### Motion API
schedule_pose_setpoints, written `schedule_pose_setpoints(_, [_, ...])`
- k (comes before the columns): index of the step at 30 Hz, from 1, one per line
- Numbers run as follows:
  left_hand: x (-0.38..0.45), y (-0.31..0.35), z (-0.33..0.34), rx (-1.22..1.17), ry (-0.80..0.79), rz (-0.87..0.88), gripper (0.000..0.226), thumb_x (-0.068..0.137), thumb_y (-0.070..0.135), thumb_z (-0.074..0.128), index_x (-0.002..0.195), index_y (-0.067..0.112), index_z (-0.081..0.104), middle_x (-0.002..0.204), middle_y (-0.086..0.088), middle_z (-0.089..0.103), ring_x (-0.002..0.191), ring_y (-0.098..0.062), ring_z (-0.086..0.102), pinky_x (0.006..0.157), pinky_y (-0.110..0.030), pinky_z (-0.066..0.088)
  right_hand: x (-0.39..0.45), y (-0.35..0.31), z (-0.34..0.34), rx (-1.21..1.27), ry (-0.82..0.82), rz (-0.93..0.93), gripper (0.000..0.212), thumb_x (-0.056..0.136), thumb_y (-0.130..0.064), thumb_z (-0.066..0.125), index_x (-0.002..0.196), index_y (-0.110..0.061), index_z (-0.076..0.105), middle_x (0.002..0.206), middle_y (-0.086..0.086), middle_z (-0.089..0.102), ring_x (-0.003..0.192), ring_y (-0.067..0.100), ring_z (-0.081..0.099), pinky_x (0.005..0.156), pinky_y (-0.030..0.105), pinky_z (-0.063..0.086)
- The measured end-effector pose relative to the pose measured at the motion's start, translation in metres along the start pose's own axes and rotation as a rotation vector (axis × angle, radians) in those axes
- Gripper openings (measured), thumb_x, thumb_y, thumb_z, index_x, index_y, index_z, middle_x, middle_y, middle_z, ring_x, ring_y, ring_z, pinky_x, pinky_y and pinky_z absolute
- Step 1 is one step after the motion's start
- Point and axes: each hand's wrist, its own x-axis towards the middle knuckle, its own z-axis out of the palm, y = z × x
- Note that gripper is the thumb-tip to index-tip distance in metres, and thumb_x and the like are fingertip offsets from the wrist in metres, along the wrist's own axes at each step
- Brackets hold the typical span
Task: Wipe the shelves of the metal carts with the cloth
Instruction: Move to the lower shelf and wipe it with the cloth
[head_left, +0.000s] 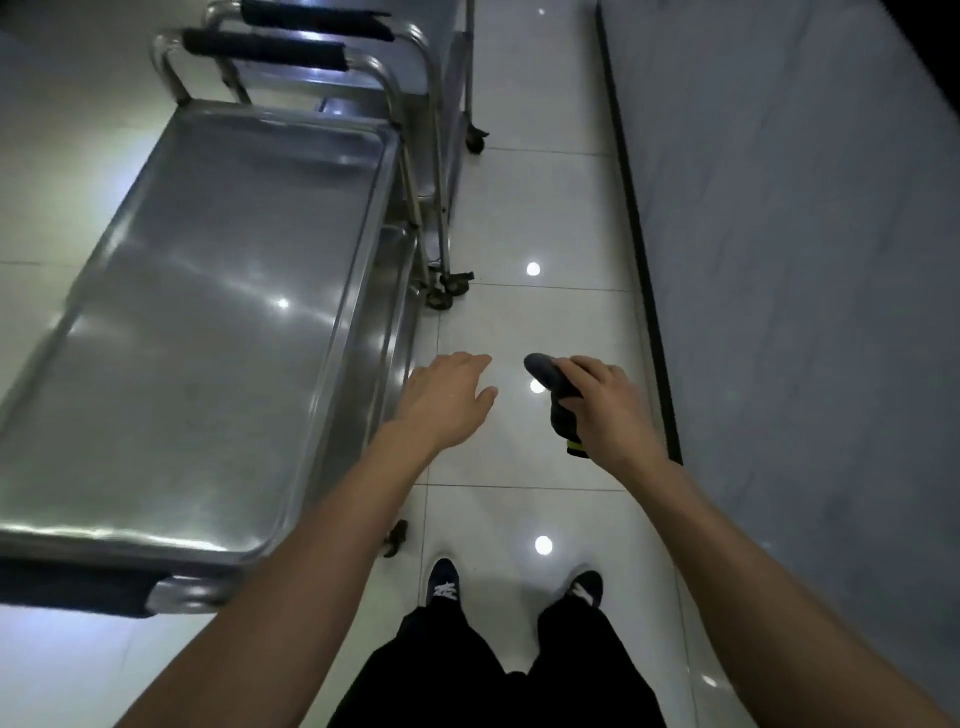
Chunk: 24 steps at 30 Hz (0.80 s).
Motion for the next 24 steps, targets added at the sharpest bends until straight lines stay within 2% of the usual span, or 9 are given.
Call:
schedule_pose_setpoints(3, [0.017,0.009,0.006,-0.024,0.020,-0.105,0.052,0.103,0.043,0.045,0.151,0.022,0.042,0.150,-0.003,0.050,0.134,-0.024,0.048,0.107,-0.042,0.042,0.036,0.024,-0.009,-0.055,-0.048,-0.112,0.044,0.098,-0.013,0.053,0.139,-0.028,0.051,0.140,-0.007,0.053,0.117,0.023,0.049,0.094,0.042,0.047])
schedule_pose_setpoints(7, [0.027,0.027,0.012,-0.079,0.078,-0.273,0.050,0.101,0.039,0.048,0.148,0.020,0.046,0.143,-0.004,0.055,0.127,-0.025,0.053,0.100,-0.038,0.044,0.084,0.051,-0.019,-0.031,-0.143,-0.275,0.043,0.096,-0.011,0.055,0.137,-0.025,0.053,0.137,-0.006,0.054,0.114,0.025,0.049,0.091,0.043,0.047])
schedule_pose_setpoints(10, [0.028,0.038,0.019,-0.118,0.128,-0.355,0.044,0.099,0.034,0.051,0.139,0.018,0.054,0.134,-0.006,0.061,0.118,-0.026,0.058,0.092,-0.036,0.047,0.116,0.060,-0.021,-0.041,-0.218,-0.392,0.044,0.096,-0.011,0.056,0.139,-0.024,0.053,0.140,-0.005,0.053,0.119,0.025,0.049,0.093,0.042,0.046])
schedule_pose_setpoints(13, [0.018,0.035,0.031,-0.216,0.200,-0.497,0.043,0.099,0.036,0.053,0.136,0.015,0.057,0.132,-0.009,0.062,0.117,-0.028,0.059,0.095,-0.041,0.050,0.140,0.052,-0.012,-0.043,-0.310,-0.495,0.045,0.097,-0.011,0.056,0.141,-0.024,0.052,0.141,-0.005,0.052,0.122,0.024,0.047,0.097,0.043,0.045])
schedule_pose_setpoints(17, [0.003,0.021,0.054,-0.296,0.237,-0.691,0.047,0.100,0.040,0.051,0.143,0.020,0.052,0.136,-0.008,0.060,0.123,-0.029,0.056,0.098,-0.042,0.046,0.167,0.027,0.018,-0.033,-0.455,-0.607,0.042,0.097,-0.011,0.056,0.136,-0.023,0.054,0.136,-0.002,0.053,0.116,0.026,0.053,0.092,0.046,0.050])
schedule_pose_setpoints(21, [-0.011,0.004,0.081,-0.374,0.240,-0.810,0.050,0.101,0.041,0.051,0.147,0.021,0.048,0.145,-0.006,0.054,0.131,-0.027,0.050,0.107,-0.045,0.043,0.179,0.004,0.054,-0.021,-0.515,-0.684,0.048,0.096,-0.013,0.056,0.142,-0.025,0.051,0.141,0.000,0.051,0.128,0.025,0.046,0.105,0.048,0.042])
schedule_pose_setpoints(24, [-0.018,-0.006,0.101,-0.413,0.266,-0.899,0.049,0.101,0.040,0.053,0.146,0.019,0.050,0.142,-0.007,0.057,0.129,-0.028,0.052,0.106,-0.047,0.043,0.188,-0.009,0.083,-0.019,-0.571,-0.757,0.048,0.096,-0.013,0.055,0.142,-0.024,0.051,0.141,0.000,0.051,0.129,0.024,0.046,0.106,0.048,0.041])
